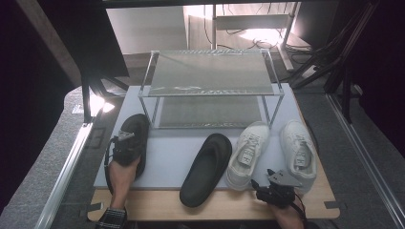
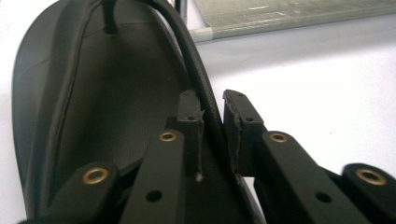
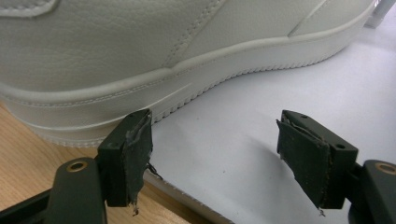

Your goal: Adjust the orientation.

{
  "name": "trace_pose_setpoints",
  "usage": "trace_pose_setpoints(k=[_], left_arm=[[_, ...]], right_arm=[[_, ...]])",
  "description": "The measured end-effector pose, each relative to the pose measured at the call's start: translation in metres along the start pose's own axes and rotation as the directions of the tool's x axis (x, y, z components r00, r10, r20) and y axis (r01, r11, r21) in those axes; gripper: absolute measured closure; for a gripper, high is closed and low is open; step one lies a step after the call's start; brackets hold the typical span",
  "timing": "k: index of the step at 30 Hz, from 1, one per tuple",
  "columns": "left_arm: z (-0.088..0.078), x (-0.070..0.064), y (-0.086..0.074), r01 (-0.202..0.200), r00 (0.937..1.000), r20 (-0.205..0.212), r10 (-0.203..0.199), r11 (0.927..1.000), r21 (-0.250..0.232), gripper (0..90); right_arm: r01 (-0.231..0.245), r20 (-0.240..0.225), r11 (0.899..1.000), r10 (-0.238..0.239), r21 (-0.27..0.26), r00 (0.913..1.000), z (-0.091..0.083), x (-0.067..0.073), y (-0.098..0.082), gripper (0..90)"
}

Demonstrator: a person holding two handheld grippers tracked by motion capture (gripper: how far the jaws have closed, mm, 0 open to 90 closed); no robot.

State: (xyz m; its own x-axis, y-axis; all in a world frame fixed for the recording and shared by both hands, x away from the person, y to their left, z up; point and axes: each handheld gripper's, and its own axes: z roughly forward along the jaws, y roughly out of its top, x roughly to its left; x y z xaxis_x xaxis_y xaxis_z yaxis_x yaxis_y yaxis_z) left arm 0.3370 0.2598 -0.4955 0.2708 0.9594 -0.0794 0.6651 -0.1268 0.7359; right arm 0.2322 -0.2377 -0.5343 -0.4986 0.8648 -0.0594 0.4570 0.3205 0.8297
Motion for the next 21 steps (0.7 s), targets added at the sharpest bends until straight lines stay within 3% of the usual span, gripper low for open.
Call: trace_pose_setpoints(k=[2, 7, 13, 21], left_arm=[[-0.002, 0.002, -0.001, 0.007, 0.9996, -0.026, -0.008, 1.0000, -0.006, 81.7], [-0.005, 0.010, -0.004, 0.025, 0.9991, -0.035, -0.025, 0.9995, -0.018, 84.1], [-0.011, 0.013, -0.003, 0.030, 0.9988, -0.036, -0.031, 0.9987, -0.042, 84.4], [-0.023, 0.017, 0.001, 0.040, 0.9989, -0.023, -0.041, 0.9965, -0.074, 84.4]], right_arm=[[-0.002, -0.003, 1.000, 0.002, 0.009, 1.0000, -0.001, 0.001, 0.000, 25.7], [0.006, -0.022, 1.000, -0.006, 0.018, 0.9997, -0.004, 0.003, -0.001, 21.3], [0.036, -0.053, 0.999, -0.035, 0.029, 0.9980, -0.003, 0.008, -0.004, 15.3], [0.063, -0.052, 0.998, -0.061, 0.029, 0.9968, -0.002, 0.011, -0.006, 13.4]])
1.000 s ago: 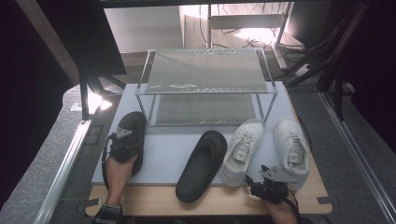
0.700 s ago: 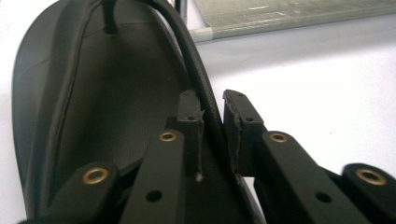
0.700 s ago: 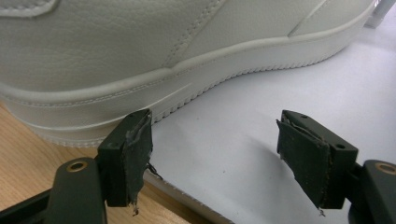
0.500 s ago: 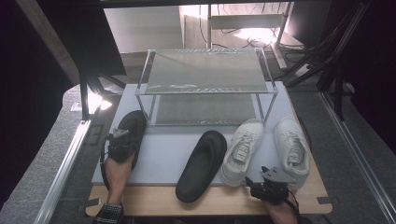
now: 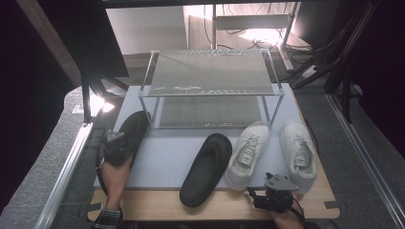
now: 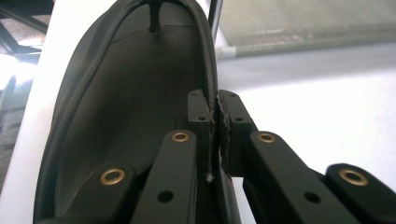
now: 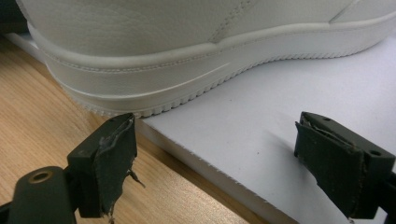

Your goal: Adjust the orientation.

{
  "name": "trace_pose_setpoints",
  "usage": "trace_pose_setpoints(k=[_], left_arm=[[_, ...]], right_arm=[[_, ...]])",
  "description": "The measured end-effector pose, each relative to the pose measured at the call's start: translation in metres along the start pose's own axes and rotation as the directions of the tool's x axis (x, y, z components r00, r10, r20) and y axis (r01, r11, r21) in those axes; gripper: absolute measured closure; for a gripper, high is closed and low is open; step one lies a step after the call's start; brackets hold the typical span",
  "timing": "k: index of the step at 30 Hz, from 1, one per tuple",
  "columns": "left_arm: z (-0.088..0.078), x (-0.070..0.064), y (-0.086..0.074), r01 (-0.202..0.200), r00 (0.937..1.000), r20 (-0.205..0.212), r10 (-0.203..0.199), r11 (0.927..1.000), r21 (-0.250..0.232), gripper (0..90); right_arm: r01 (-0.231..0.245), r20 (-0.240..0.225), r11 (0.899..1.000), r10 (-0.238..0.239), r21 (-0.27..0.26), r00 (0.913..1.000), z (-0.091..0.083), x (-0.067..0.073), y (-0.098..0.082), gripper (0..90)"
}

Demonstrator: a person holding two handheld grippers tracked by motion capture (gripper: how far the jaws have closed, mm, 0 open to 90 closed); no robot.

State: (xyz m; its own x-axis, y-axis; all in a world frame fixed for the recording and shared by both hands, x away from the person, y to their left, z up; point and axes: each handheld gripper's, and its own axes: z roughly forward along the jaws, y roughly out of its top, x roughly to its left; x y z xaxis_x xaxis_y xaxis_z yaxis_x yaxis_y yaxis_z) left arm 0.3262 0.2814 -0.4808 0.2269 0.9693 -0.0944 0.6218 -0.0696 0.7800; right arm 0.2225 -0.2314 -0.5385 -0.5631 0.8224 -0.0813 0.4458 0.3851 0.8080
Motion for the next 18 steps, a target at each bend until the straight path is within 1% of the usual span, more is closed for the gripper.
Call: trace_pose_setpoints(k=[2, 7, 8, 9, 11, 13, 14, 15, 18], left_arm=[[-0.004, 0.001, 0.002, -0.002, 1.0000, 0.007, 0.002, 0.9999, -0.012, 84.4], [-0.014, 0.002, 0.008, -0.003, 1.0000, 0.008, 0.003, 0.9995, -0.030, 84.5], [-0.019, 0.003, 0.011, -0.005, 1.0000, 0.005, 0.005, 0.9994, -0.034, 84.5], [-0.019, 0.003, 0.011, -0.005, 1.0000, 0.005, 0.005, 0.9994, -0.034, 84.5], [-0.027, 0.005, 0.016, -0.013, 0.9999, -0.008, 0.012, 0.9991, -0.040, 84.4], [-0.029, 0.006, 0.017, -0.011, 0.9999, -0.010, 0.011, 0.9990, -0.042, 84.4], [-0.035, 0.008, 0.021, -0.008, 0.9999, -0.015, 0.007, 0.9986, -0.051, 84.4], [-0.035, 0.008, 0.021, -0.008, 0.9999, -0.015, 0.007, 0.9986, -0.051, 84.4], [-0.047, 0.013, 0.030, -0.009, 0.9996, -0.026, 0.007, 0.9978, -0.066, 84.4]], right_arm=[[0.000, 0.000, 1.000, 0.000, 0.000, 1.0000, 0.000, 0.000, 0.000, 13.4], [0.012, 0.010, 1.000, -0.012, 0.006, 0.9999, 0.000, 0.001, 0.000, 13.4], [0.018, 0.017, 1.000, -0.018, 0.008, 0.9997, 0.000, 0.002, 0.000, 13.4], [0.018, 0.017, 1.000, -0.018, 0.008, 0.9997, 0.000, 0.002, 0.000, 13.4], [0.015, 0.014, 1.000, -0.015, 0.007, 0.9998, 0.000, 0.002, 0.000, 13.5], [0.013, 0.011, 1.000, -0.013, 0.007, 0.9999, 0.000, 0.002, 0.000, 13.4], [0.012, 0.010, 1.000, -0.012, 0.007, 0.9999, 0.000, 0.001, 0.000, 13.5], [0.012, 0.010, 1.000, -0.012, 0.007, 0.9999, 0.000, 0.001, 0.000, 13.5], [0.014, 0.010, 1.000, -0.014, 0.005, 0.9999, 0.000, 0.001, 0.000, 13.5]])
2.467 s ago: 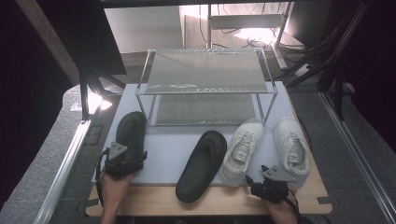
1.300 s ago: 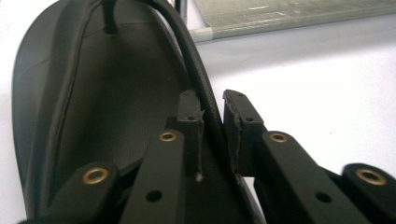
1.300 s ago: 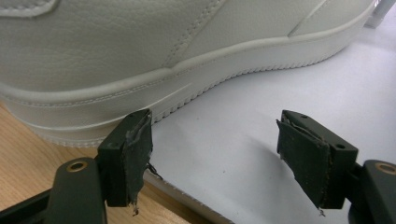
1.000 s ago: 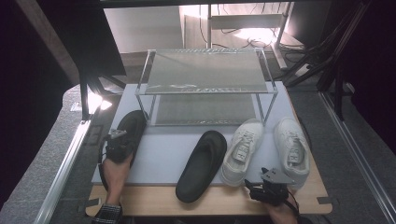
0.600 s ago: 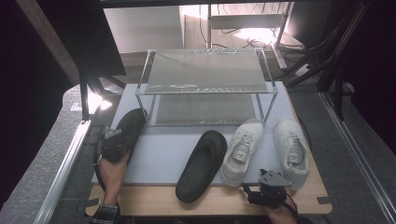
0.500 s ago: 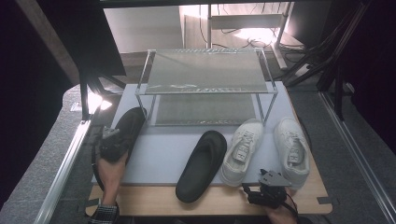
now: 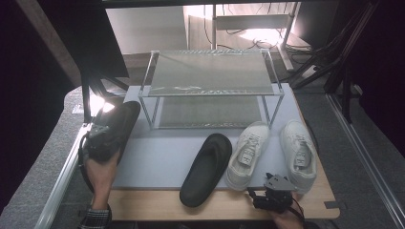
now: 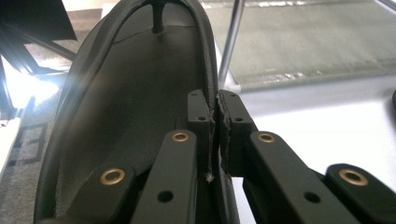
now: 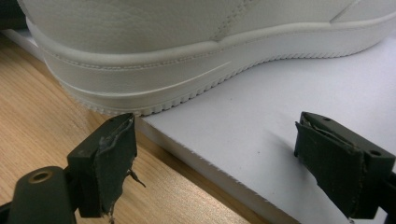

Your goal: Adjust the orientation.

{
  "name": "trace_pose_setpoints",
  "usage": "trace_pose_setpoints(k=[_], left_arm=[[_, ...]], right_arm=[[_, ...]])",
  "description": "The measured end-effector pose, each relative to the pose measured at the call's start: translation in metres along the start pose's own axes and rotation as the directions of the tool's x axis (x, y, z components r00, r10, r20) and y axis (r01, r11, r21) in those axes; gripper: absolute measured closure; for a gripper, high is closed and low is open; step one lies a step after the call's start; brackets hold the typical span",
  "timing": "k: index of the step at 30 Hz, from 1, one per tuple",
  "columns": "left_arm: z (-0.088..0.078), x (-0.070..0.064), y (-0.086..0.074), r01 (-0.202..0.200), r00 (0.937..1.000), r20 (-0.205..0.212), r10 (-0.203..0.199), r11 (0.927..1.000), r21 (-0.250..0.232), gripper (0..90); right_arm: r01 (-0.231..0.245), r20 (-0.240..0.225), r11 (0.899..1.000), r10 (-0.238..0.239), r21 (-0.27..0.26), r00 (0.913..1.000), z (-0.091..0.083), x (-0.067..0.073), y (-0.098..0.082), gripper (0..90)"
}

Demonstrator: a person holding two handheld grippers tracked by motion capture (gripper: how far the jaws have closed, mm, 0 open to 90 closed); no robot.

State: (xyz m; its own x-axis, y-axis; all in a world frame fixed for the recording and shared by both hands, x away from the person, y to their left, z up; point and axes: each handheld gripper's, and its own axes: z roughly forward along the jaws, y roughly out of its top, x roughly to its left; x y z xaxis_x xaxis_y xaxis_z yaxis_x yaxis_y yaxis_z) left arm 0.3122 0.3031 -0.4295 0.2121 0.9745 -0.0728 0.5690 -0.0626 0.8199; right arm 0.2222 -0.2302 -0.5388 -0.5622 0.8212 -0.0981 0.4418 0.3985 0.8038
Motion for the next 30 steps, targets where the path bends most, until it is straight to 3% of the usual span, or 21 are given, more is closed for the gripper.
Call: trace_pose_setpoints(k=[9, 17, 22, 30], left_arm=[[-0.017, 0.005, 0.022, -0.007, 1.0000, -0.002, 0.007, 0.9998, -0.021, 84.4], [-0.026, 0.001, 0.037, -0.028, 0.9996, 0.002, 0.028, 0.9993, -0.027, 84.4], [-0.023, -0.003, 0.032, -0.032, 0.9994, 0.012, 0.032, 0.9995, 0.001, 84.4], [-0.028, -0.012, 0.005, -0.073, 0.9971, 0.025, 0.072, 0.9962, 0.049, 84.4]], right_arm=[[-0.008, -0.007, 1.000, 0.008, -0.005, 0.9999, 0.000, -0.001, 0.000, 13.5], [-0.007, -0.004, 1.000, 0.007, -0.004, 1.0000, 0.000, -0.001, 0.000, 13.5], [-0.008, -0.007, 1.000, 0.008, -0.005, 0.9999, 0.000, -0.001, 0.000, 13.5], [-0.004, -0.002, 1.000, 0.004, -0.001, 1.0000, 0.000, -0.001, 0.000, 13.5]])
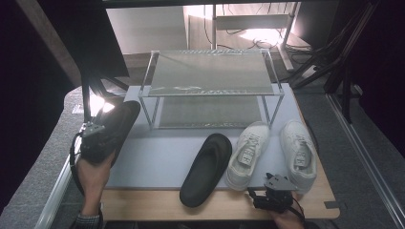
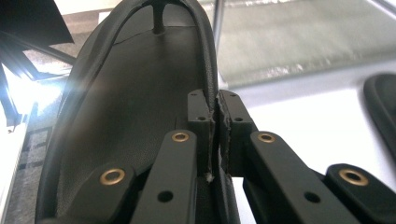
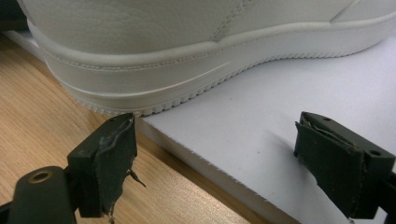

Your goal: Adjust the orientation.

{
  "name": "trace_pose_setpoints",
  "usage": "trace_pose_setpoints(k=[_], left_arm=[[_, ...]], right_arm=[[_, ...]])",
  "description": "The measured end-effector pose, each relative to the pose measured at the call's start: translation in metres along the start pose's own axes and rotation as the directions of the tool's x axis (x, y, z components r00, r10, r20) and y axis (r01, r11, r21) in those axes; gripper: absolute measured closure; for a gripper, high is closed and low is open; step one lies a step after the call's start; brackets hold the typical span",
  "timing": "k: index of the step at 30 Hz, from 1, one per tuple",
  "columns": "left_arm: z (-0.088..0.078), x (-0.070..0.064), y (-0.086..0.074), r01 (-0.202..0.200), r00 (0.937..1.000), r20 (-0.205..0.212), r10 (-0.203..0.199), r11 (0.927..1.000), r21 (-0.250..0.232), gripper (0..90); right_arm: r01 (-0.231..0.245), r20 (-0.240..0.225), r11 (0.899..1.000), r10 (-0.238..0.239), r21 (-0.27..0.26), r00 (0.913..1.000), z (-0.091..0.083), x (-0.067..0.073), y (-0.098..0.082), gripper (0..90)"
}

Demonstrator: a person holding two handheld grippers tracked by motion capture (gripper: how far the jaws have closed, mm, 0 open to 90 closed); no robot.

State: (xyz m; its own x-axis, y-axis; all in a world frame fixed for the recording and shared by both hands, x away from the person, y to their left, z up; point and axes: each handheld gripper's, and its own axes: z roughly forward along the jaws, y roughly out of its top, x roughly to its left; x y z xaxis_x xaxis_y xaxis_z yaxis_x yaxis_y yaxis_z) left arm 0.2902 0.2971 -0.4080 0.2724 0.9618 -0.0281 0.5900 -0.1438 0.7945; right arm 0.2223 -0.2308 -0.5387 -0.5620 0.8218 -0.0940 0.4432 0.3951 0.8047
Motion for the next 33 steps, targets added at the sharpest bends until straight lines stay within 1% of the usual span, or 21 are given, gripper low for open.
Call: trace_pose_setpoints(k=[2, 3, 5, 7, 8, 12, 13, 15, 16, 18, 19, 20, 21, 22, 23, 25, 27, 30, 31, 32, 33], left_arm=[[-0.003, -0.004, -0.011, -0.009, 0.9999, 0.013, 0.009, 0.9999, 0.014, 84.4], [-0.003, -0.004, -0.011, -0.009, 0.9999, 0.013, 0.009, 0.9999, 0.014, 84.4], [-0.005, -0.009, -0.022, -0.023, 0.9994, 0.027, 0.022, 0.9993, 0.031, 84.4], [-0.005, -0.011, -0.026, -0.025, 0.9992, 0.031, 0.024, 0.9990, 0.036, 84.4], [-0.006, -0.015, -0.032, -0.029, 0.9987, 0.044, 0.027, 0.9986, 0.043, 84.4], [-0.008, -0.023, -0.039, -0.045, 0.9965, 0.072, 0.042, 0.9977, 0.051, 84.4], [-0.008, -0.023, -0.039, -0.045, 0.9965, 0.072, 0.042, 0.9977, 0.051, 84.4], [-0.009, -0.031, -0.040, -0.062, 0.9935, 0.098, 0.057, 0.9967, 0.052, 84.4], [-0.009, -0.031, -0.040, -0.062, 0.9935, 0.098, 0.057, 0.9967, 0.052, 84.4], [-0.008, -0.041, -0.037, -0.085, 0.9898, 0.119, 0.079, 0.9952, 0.049, 84.3], [-0.008, -0.041, -0.037, -0.085, 0.9898, 0.119, 0.079, 0.9952, 0.049, 84.3], [-0.007, -0.045, -0.035, -0.092, 0.9879, 0.130, 0.086, 0.9946, 0.047, 84.3], [-0.004, -0.050, -0.033, -0.103, 0.9846, 0.147, 0.095, 0.9936, 0.047, 84.4], [-0.003, -0.053, -0.032, -0.108, 0.9830, 0.154, 0.100, 0.9931, 0.046, 84.3], [-0.003, -0.053, -0.032, -0.108, 0.9830, 0.154, 0.100, 0.9931, 0.046, 84.4], [0.003, -0.061, -0.028, -0.120, 0.9797, 0.166, 0.112, 0.9920, 0.039, 84.3], [0.005, -0.063, -0.026, -0.125, 0.9791, 0.166, 0.117, 0.9915, 0.038, 84.3], [0.013, -0.070, -0.021, -0.131, 0.9771, 0.173, 0.125, 0.9910, 0.026, 84.3], [0.018, -0.073, -0.018, -0.129, 0.9766, 0.176, 0.123, 0.9914, 0.021, 84.3], [0.018, -0.073, -0.018, -0.129, 0.9766, 0.176, 0.123, 0.9914, 0.021, 84.3], [0.025, -0.077, -0.014, -0.129, 0.9763, 0.177, 0.124, 0.9914, 0.018, 84.3]], right_arm=[[0.003, -0.001, 1.000, -0.003, 0.000, 1.0000, 0.000, 0.000, 0.000, 13.5], [0.003, -0.001, 1.000, -0.003, 0.000, 1.0000, 0.000, 0.000, 0.000, 13.5], [-0.003, -0.001, 1.000, 0.003, 0.003, 1.0000, 0.000, 0.000, 0.000, 13.5], [-0.003, -0.003, 1.000, 0.003, 0.002, 1.0000, 0.000, 0.000, 0.000, 13.5], [0.002, -0.001, 1.000, -0.002, 0.001, 1.0000, 0.000, 0.000, 0.000, 13.5], [0.002, 0.000, 1.000, -0.002, 0.002, 1.0000, 0.000, 0.000, 0.000, 13.5], [0.002, 0.000, 1.000, -0.002, 0.002, 1.0000, 0.000, 0.000, 0.000, 13.5], [0.004, 0.001, 1.000, -0.004, 0.004, 1.0000, 0.000, 0.001, 0.000, 13.5], [0.004, 0.001, 1.000, -0.004, 0.004, 1.0000, 0.000, 0.001, 0.000, 13.5], [0.003, 0.001, 1.000, -0.003, 0.004, 1.0000, 0.000, 0.001, 0.000, 13.5], [0.003, 0.001, 1.000, -0.003, 0.004, 1.0000, 0.000, 0.001, 0.000, 13.5], [0.003, 0.001, 1.000, -0.003, 0.003, 1.0000, 0.000, 0.001, 0.000, 13.5], [0.003, 0.000, 1.000, -0.003, 0.003, 1.0000, 0.000, 0.001, 0.000, 13.5], [0.002, 0.000, 1.000, -0.002, 0.003, 1.0000, 0.000, 0.000, 0.000, 13.5], [0.002, 0.000, 1.000, -0.002, 0.003, 1.0000, 0.000, 0.000, 0.000, 13.5], [0.004, -0.001, 1.000, -0.004, 0.003, 1.0000, 0.000, 0.000, 0.000, 13.5], [0.003, -0.001, 1.000, -0.003, 0.003, 1.0000, 0.000, 0.000, 0.000, 13.5], [0.004, -0.001, 1.000, -0.004, 0.003, 1.0000, 0.000, 0.000, 0.000, 13.5], [0.003, -0.002, 1.000, -0.003, 0.003, 1.0000, 0.000, 0.000, 0.000, 13.5], [0.003, -0.002, 1.000, -0.003, 0.003, 1.0000, 0.000, 0.000, 0.000, 13.5], [0.002, -0.002, 1.000, -0.002, 0.002, 1.0000, 0.000, 0.000, 0.000, 13.5]])
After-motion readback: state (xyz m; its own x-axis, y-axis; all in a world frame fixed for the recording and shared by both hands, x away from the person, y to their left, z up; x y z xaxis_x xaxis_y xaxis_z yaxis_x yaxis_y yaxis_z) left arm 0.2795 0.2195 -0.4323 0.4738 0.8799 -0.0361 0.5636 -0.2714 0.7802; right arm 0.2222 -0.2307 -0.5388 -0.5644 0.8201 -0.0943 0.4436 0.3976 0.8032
